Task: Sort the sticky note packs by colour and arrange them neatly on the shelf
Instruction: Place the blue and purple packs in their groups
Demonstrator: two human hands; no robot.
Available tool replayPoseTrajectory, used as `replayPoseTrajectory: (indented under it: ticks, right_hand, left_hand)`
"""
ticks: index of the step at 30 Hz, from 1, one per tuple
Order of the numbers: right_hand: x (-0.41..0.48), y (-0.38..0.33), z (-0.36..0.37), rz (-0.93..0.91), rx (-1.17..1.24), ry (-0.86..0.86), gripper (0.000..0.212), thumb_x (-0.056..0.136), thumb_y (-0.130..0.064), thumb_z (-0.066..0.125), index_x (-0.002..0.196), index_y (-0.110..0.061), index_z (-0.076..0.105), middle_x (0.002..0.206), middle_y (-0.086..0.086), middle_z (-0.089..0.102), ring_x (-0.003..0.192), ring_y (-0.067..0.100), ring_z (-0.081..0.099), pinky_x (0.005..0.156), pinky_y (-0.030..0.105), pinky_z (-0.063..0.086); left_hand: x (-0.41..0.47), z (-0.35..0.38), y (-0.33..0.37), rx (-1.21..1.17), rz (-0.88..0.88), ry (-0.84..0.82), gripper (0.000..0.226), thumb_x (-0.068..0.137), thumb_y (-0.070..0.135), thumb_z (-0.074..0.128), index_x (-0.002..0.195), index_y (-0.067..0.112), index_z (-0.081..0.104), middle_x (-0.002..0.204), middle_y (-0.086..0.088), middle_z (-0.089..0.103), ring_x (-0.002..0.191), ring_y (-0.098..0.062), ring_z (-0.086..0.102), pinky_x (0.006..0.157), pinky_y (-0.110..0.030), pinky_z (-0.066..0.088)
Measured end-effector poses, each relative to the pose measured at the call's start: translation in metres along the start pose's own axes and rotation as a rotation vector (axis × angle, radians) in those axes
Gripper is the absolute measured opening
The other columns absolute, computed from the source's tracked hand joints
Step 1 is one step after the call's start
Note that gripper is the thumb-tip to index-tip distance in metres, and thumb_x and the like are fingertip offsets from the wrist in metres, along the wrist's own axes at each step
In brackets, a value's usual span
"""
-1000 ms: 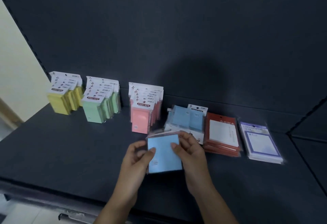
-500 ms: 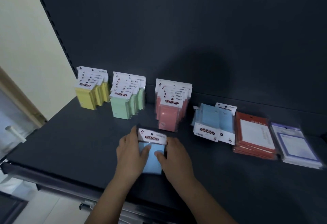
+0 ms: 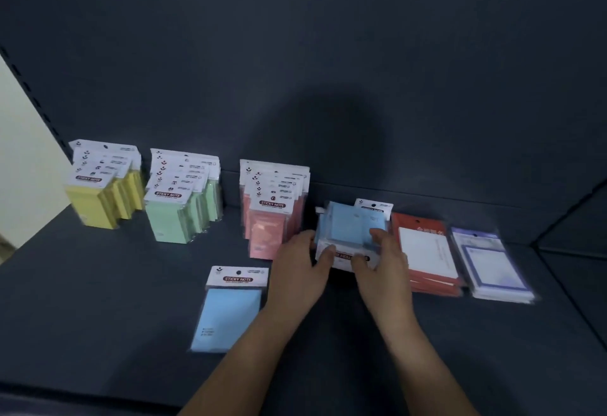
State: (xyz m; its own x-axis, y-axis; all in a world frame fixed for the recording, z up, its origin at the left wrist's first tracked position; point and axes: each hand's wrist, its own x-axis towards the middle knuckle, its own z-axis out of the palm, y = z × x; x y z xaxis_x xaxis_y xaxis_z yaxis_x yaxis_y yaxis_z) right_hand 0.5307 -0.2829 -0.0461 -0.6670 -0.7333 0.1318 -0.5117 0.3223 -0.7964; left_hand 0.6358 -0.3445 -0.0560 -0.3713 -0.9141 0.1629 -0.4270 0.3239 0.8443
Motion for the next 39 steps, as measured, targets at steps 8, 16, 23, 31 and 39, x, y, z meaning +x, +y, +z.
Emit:
replayPoseTrajectory:
  ticks: [8,16,23,31,39]
  right_hand:
    - [-0.008,-0.005,0.000,0.147,0.453,-0.168,0.028,0.086,-0.001,0.055,0.101,-0.023,0.062,0.111,0.000,0.062,0.096,0.010,0.061,0.078,0.011,0.048]
    - [-0.032,0.001,-0.007,-0.169,0.232,-0.148,0.034,0.082,-0.009,0.067,0.106,-0.030,0.055,0.108,-0.004,0.055,0.097,0.006,0.054,0.082,0.017,0.046]
    - [-0.042,-0.010,-0.015,-0.544,-0.060,-0.321,0.037,0.087,-0.023,0.061,0.122,-0.028,0.052,0.118,-0.011,0.059,0.109,0.003,0.050,0.095,0.023,0.041]
    - [-0.063,0.014,0.004,0.231,0.537,-0.239,0.019,0.081,-0.003,0.067,0.091,-0.017,0.059,0.091,0.000,0.069,0.084,0.016,0.065,0.072,0.024,0.053]
    - [-0.064,0.019,0.012,-0.089,-0.425,-0.231,0.044,0.084,-0.050,0.057,0.112,-0.017,0.050,0.114,-0.002,0.048,0.109,0.015,0.043,0.089,0.025,0.037]
  left_hand:
    - [0.010,0.015,0.006,-0.384,-0.303,0.134,0.013,0.087,0.021,0.063,0.094,0.015,0.053,0.092,-0.005,0.063,0.078,-0.015,0.060,0.067,-0.027,0.049]
    - [-0.013,-0.029,0.014,-0.532,-0.180,0.096,0.017,0.077,0.003,0.072,0.073,0.016,0.061,0.069,0.006,0.063,0.058,-0.007,0.055,0.051,-0.019,0.046]
    - [-0.029,-0.064,0.023,-0.212,-0.037,-0.214,0.024,0.068,0.001,0.078,0.080,0.019,0.068,0.070,0.013,0.068,0.062,0.002,0.059,0.056,-0.011,0.044]
    - [-0.052,-0.032,-0.009,-0.499,-0.479,-0.253,0.026,0.078,-0.006,0.067,0.102,0.001,0.059,0.077,-0.011,0.066,0.071,-0.020,0.065,0.068,-0.028,0.055]
    - [-0.059,-0.018,-0.016,0.218,-0.138,-0.069,0.031,0.081,0.002,0.062,0.109,0.011,0.052,0.089,0.005,0.046,0.080,-0.015,0.049,0.068,-0.016,0.034]
